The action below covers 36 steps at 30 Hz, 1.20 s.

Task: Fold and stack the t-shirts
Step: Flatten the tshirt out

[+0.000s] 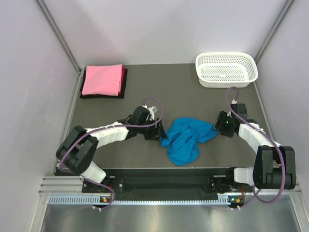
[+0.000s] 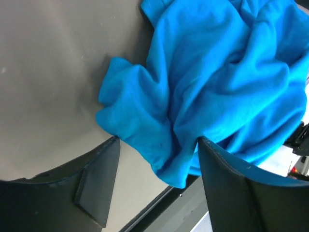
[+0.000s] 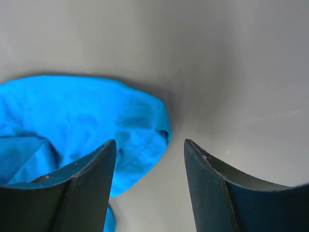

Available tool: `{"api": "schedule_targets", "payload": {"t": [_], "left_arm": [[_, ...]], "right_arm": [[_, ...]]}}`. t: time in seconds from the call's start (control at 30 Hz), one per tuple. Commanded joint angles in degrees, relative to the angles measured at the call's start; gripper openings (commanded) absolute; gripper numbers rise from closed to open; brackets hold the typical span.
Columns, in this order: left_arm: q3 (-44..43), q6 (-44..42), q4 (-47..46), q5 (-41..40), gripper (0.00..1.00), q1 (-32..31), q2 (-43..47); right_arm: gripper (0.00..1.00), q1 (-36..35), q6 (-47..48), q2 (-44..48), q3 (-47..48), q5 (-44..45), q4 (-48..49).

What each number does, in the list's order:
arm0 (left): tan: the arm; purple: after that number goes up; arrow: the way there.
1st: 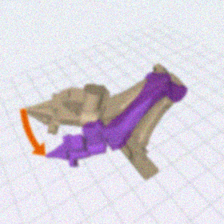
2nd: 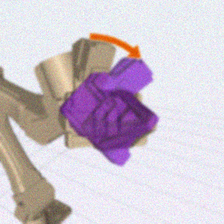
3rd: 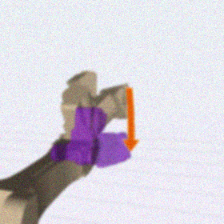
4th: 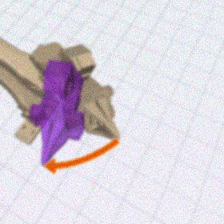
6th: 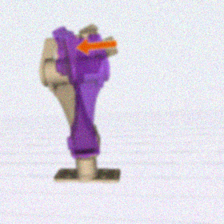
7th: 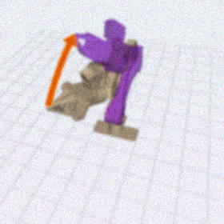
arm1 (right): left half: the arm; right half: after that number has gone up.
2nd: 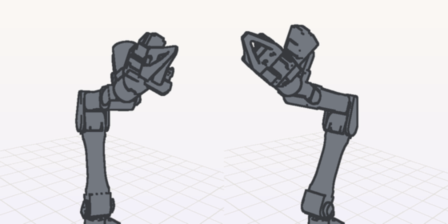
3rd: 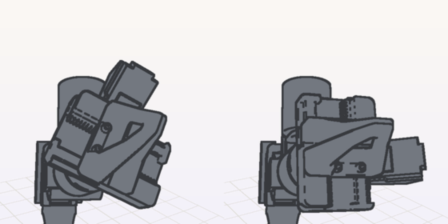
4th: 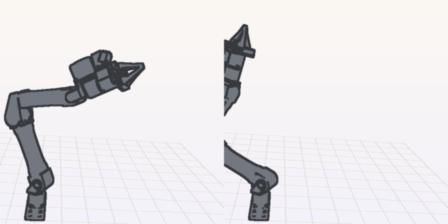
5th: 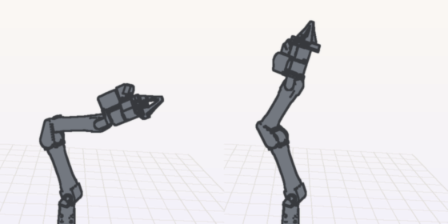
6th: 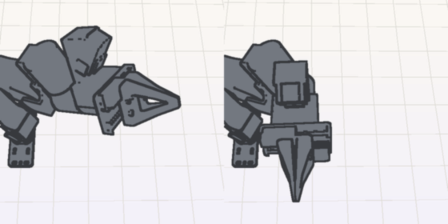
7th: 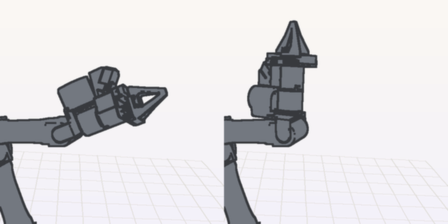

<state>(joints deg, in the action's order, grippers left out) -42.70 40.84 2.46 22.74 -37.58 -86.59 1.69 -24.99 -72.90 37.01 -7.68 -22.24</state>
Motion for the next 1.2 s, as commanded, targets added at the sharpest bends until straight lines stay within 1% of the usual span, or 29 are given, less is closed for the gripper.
{"api": "schedule_targets", "payload": {"t": [0.0,0.03,0.1,0.13,0.2,0.23,0.27,0.3,0.33,0.37,0.4,0.43,0.47,0.5,0.53,0.57,0.6,0.63,0.73,0.77,0.8,0.83,0.87,0.93,0.97,1.03,1.07,1.1,1.17], "left_arm": [[-3.9,-0.2,-4.5,3.0,0.65,-0.2,-2.9],[-4.1,-0.1,-4.4,3.0,0.61,-0.2,-3.3],[-4.8,0.2,-4.3,2.7,0.47,-0.1,-4.0],[-5.1,0.3,-4.1,2.5,0.34,-0.1,-4.2],[-6.7,-0.4,-2.7,1.3,0.2,-0.1,-4.9],[-7.7,-1.0,-0.4,0.6,0.03,-0.1,-5.3],[-10.6,-2.2,4.2,-0.1,0.0,-0.1,-5.7],[-12.7,-5.0,6.7,-1.5,0.0,0.1,-6.6],[-15.0,-6.4,9.8,-4.9,0.0,0.7,-7.0],[-20.4,-7.8,12.3,-6.6,0.0,1.2,-7.5],[-23.6,-10.2,16.6,-7.4,0.0,1.9,-8.6],[-27.1,-11.4,18.3,-8.5,0.0,3.6,-9.3],[-34.6,-12.3,20.1,-9.3,0.0,4.5,-10.1],[-38.6,-13.6,24.4,-10.3,0.0,5.3,-11.9],[-46.5,-14.2,26.2,-11.6,0.0,6.6,-13.0],[-50.3,-14.6,28.3,-13.9,0.0,7.1,-15.0],[-54.0,-15.8,31.7,-15.3,0.0,7.7,-16.1],[-60.9,-16.3,34.2,-16.1,0.0,7.9,-16.9],[-68.9,-18.2,41.9,-15.4,0.0,7.9,-18.4],[-68.2,-18.5,42.4,-14.1,0.0,7.8,-16.3],[-66.8,-18.7,42.5,-14.2,0.0,7.9,-14.4],[-62.4,-18.7,41.3,-14.5,0.0,7.8,-12.4],[-59.9,-18.7,40.4,-14.7,0.0,7.8,-7.8],[-54.8,-18.3,39.3,-16.1,0.0,7.8,-3.1],[-53.8,-18.3,39.0,-16.5,0.0,7.8,1.4],[-53.4,-18.4,40.0,-17.5,0.0,7.8,5.4],[-53.8,-18.8,41.2,-17.8,0.0,7.9,8.7],[-54.4,-18.8,42.1,-17.9,0.0,7.8,10.0],[-57.7,-18.8,43.8,-18.4,0.0,7.8,13.0]], "right_arm": [[0.58,0.6,1.4,-1.4,-1.7,-0.4,5.5],[0.58,0.6,1.4,-1.8,-2.1,-0.2,6.1],[0.55,0.8,1.3,-3.0,-2.5,0.5,6.2],[0.46,0.9,1.1,-4.1,-2.6,0.7,6.2],[0.33,1.6,0.5,-4.4,-2.6,0.7,6.7],[0.19,1.6,0.0,-4.4,-2.5,0.5,6.8],[0.12,1.6,0.1,-4.2,-1.4,-0.2,6.7],[0.05,1.6,0.0,-2.8,-0.5,-0.3,5.1],[0.0,1.6,-0.2,-1.4,0.8,-0.2,4.4],[0.0,1.6,-0.6,0.4,3.5,-0.6,3.7],[0.0,1.6,-0.8,4.3,5.2,-0.8,2.0],[0.0,1.6,-1.5,6.3,7.3,-1.0,0.7],[0.0,1.6,-2.0,8.0,12.2,-1.2,-0.6],[0.0,1.6,-2.3,11.0,14.9,-1.1,-2.1],[0.0,1.6,-3.1,12.2,17.6,-0.9,-5.5],[0.0,1.6,-3.6,13.4,22.6,-1.1,-7.0],[0.0,1.6,-3.9,15.8,24.7,-1.6,-8.6],[0.0,1.6,-4.4,17.2,27.3,-4.4,-9.7],[0.0,1.7,-3.5,23.8,30.7,-5.9,-13.4],[0.0,1.7,-3.4,25.5,31.5,-6.0,-16.3],[0.0,1.7,-3.5,28.8,32.2,-6.2,-17.1],[0.0,1.7,-3.7,30.1,33.3,-7.7,-17.7],[0.0,1.7,-4.0,31.3,33.8,-8.5,-18.2],[0.0,1.7,-5.4,34.3,36.4,-10.6,-18.7],[0.0,1.7,-5.9,35.4,37.7,-11.1,-19.6],[0.0,1.6,-7.1,35.7,42.0,-11.6,-21.2],[0.0,1.6,-7.7,35.9,43.1,-11.7,-22.0],[0.0,1.6,-9.4,36.2,44.1,-11.8,-22.1],[0.0,1.6,-11.7,36.9,46.0,-12.4,-21.4]]}}
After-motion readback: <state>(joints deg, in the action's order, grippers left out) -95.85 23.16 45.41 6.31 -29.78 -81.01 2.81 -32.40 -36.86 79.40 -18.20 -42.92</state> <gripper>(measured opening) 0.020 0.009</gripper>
